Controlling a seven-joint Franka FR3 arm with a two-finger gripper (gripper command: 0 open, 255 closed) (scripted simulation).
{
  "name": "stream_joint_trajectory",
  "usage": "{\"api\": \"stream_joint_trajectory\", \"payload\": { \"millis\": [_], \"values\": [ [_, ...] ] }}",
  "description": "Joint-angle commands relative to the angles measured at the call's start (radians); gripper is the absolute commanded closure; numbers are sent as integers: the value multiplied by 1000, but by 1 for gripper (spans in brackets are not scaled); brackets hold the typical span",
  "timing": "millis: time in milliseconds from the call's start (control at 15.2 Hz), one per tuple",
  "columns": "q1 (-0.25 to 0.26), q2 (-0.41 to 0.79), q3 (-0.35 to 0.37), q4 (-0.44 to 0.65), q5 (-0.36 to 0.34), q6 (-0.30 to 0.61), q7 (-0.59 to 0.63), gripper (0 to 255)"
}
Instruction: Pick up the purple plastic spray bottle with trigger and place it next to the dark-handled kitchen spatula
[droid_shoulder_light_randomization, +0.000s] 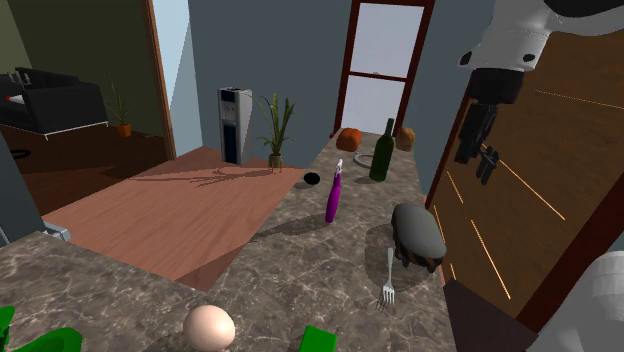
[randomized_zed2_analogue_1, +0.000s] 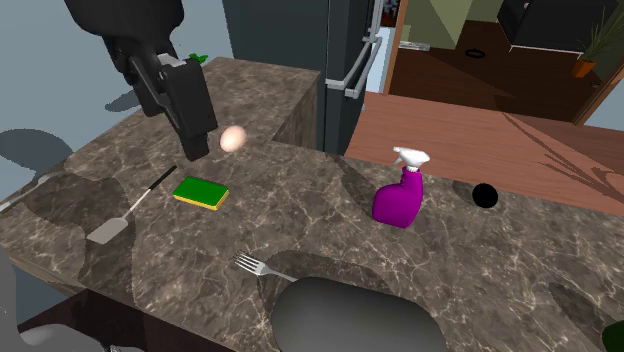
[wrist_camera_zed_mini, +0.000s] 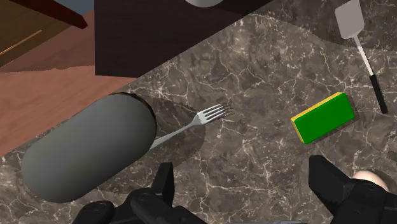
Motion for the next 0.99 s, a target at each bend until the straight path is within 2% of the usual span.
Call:
{"api": "stream_joint_trajectory", "payload": {
  "millis": [0, 462, 924],
  "values": [
    [0, 0, 0, 0, 0, 0, 0, 0],
    [-33, 95, 99, -125, 18, 292, 167, 0],
    [-79, 276, 194, -164, -3, 577, 347, 0]
  ]
}}
